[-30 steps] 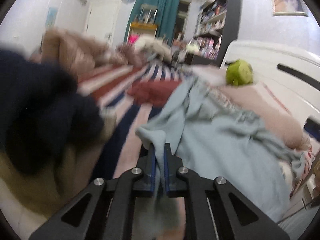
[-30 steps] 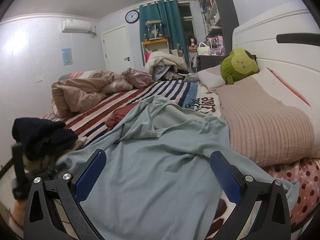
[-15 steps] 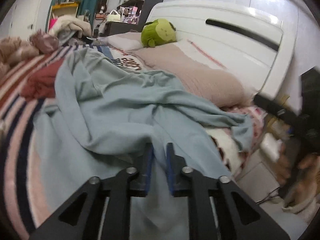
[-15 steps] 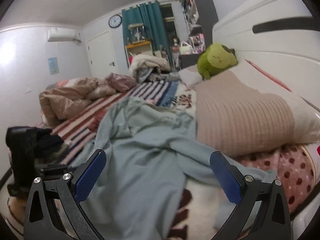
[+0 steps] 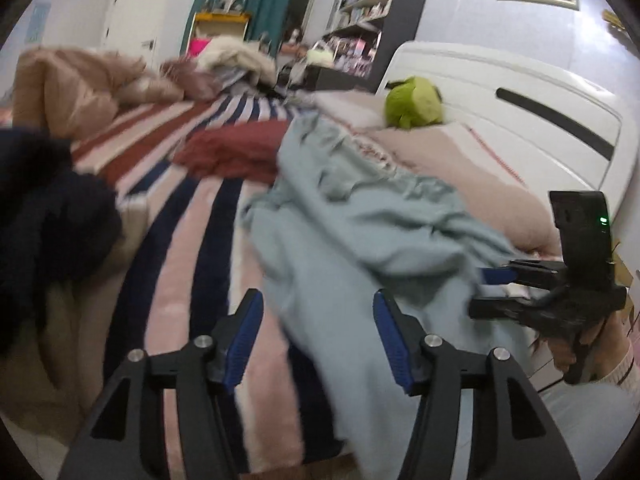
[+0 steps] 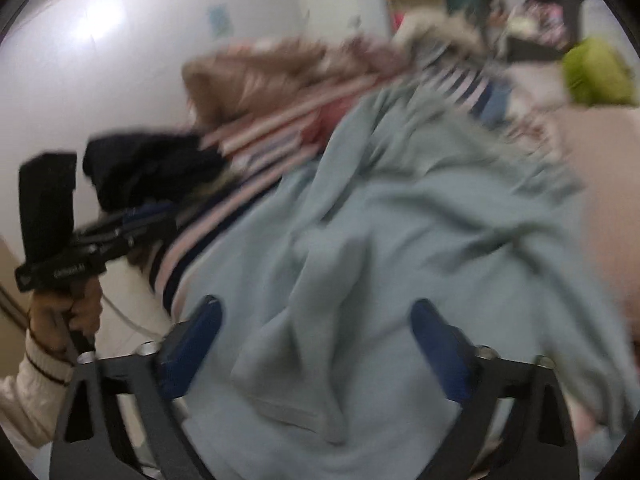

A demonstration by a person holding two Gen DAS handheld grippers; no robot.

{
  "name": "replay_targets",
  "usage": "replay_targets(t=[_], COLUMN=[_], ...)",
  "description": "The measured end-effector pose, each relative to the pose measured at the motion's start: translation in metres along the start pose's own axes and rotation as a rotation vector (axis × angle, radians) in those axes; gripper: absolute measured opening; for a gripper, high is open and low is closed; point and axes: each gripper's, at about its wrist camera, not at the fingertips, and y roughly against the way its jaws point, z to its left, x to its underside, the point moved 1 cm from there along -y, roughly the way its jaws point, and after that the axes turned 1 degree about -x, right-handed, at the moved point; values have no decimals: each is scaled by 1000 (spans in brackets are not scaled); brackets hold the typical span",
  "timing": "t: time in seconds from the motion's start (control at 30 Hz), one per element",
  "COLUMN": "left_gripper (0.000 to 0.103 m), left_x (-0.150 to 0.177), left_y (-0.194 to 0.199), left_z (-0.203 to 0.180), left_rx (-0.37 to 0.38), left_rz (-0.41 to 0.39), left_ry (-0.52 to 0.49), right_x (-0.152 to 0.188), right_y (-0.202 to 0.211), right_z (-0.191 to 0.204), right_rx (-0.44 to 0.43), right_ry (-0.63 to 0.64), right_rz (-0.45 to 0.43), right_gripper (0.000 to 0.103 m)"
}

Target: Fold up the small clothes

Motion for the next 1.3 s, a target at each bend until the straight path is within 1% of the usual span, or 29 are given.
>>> replay_targets(t=[0.03,0.07,0.1,0.13,0.17,0.2,0.23,0.27,0.3,0.33,0.37,0.43,0.47,0.53,0.63,0.67,0.7,0.73,0.77,0.83,0.93,1.0,1.07,1.1,1.13,1.2,1.23,1.27,1.3], left_gripper=[53,53,53,52,49,46,41,33,26,14,8,7,6,6,7,9,16,43,63,64,64,64,64,63,60,54,53,53,53], left_x=[6,13,19,25,29,32,32,32,31,30,29,28,26,21,21,21,21,18,13,-4,-35,-57,-72,-79,-84,-90,-93,-95,-96], left_y=[-7,-12,-20,-24,-29,-33,-37,-39,-43,-43,-45,-42,-34,-15,-7,-7,-7,-5,-2,3,-11,-37,-65,-81,-93,-116,-129,-137,-148], left_z=[3,6,8,9,9,7,4,3,1,-1,-4,-10,-12,-13,-10,-9,-8,-6,-3,3,5,8,15,21,25,32,35,36,39], left_rx=[-3,3,22,35,52,68,76,86,99,108,105,85,70,71,54,56,60,57,47,34,-28,-56,-80,-83,-77,-86,-91,-92,-92], left_rz=[19,43,68,80,91,95,92,85,85,85,82,66,42,12,49,73,84,77,56,16,-3,2,31,47,58,83,99,111,130], left_ry=[5,11,14,14,15,18,20,24,30,34,31,-5,-30,-63,-108,-117,-125,-131,-131,-129,-146,-169,-148,-130,-117,-114,-128,-136,-149], right_x=[1,2,2,1,1,1,1,4,7,12,16,22,25,24,14,8,-4,-10,-18,-38,-65,-81,-94,-100,-104,-111,-113,-113,-114], right_y=[-11,-15,-13,-6,0,10,12,14,16,15,13,10,12,22,36,38,40,40,36,24,-9,-35,-62,-78,-88,-103,-102,-102,-100], right_z=[-2,-4,-9,-18,-25,-37,-41,-51,-57,-68,-75,-80,-80,-79,-73,-70,-64,-60,-54,-43,-27,-22,-22,-24,-27,-40,-49,-49,-60], right_rx=[31,35,10,-26,-44,-33,-3,49,81,144,194,278,264,258,263,253,225,204,188,153,94,65,43,38,34,25,49,49,81], right_ry=[-1,-11,-41,-91,-128,-171,-191,-212,-224,-237,-236,-211,-211,-201,-154,-140,-119,-106,-90,-27,50,57,51,50,48,3,-26,-26,-50], right_rz=[41,49,34,7,-15,-39,-47,-36,-19,16,45,98,98,100,81,65,34,18,11,8,22,37,56,80,96,124,111,111,97], right_gripper=[30,16,6,5,5,4,4,4,4,4,4,3,3,3,6,10,28,50,54,54,55,55,54,52,32,0,2,2,1])
